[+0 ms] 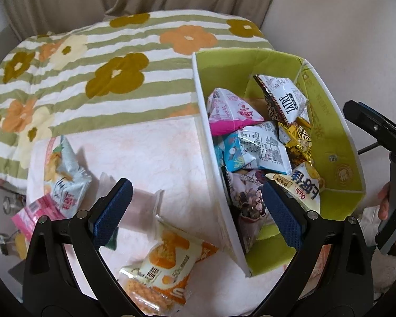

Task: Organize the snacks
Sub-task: 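Move both grippers back over the remaining snacks on the table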

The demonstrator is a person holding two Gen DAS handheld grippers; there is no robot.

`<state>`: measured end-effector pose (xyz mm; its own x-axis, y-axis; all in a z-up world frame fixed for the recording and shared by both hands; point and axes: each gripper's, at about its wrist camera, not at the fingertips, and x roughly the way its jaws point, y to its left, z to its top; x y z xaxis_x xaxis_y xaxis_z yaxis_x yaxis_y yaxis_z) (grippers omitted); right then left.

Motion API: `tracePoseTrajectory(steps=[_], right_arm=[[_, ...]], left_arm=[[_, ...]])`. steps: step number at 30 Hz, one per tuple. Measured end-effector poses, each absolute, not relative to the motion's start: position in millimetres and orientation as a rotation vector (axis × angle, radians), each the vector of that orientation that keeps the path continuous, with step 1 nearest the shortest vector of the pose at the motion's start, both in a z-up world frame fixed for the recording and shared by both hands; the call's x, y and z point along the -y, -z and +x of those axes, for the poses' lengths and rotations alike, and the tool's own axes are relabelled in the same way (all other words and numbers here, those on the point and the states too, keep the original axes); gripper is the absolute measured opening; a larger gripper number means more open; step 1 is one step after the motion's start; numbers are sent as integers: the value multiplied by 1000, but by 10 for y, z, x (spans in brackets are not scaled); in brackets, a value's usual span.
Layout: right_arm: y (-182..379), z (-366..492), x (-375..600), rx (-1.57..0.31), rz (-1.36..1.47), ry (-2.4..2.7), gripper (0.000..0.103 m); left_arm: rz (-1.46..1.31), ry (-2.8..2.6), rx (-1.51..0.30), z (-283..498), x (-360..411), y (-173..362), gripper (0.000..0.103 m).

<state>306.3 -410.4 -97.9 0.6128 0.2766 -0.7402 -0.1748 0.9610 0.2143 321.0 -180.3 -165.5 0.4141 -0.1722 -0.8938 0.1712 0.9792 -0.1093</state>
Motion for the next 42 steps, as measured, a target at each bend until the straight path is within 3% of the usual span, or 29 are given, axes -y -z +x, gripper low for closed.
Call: tracePoseTrajectory(steps=[10, 22, 42], right_arm=[[767, 2776, 3948, -848, 109, -374, 102], [715, 2215, 3338, -839, 119, -429, 102], [1338, 1554, 2145, -957, 352, -181, 102]], left_arm=[[-56, 50, -1050, 2688, 1279, 1279, 98], [-128, -76, -1012, 2084, 372, 1211, 98], [-208, 130, -1103, 2296, -1069, 1770, 98]])
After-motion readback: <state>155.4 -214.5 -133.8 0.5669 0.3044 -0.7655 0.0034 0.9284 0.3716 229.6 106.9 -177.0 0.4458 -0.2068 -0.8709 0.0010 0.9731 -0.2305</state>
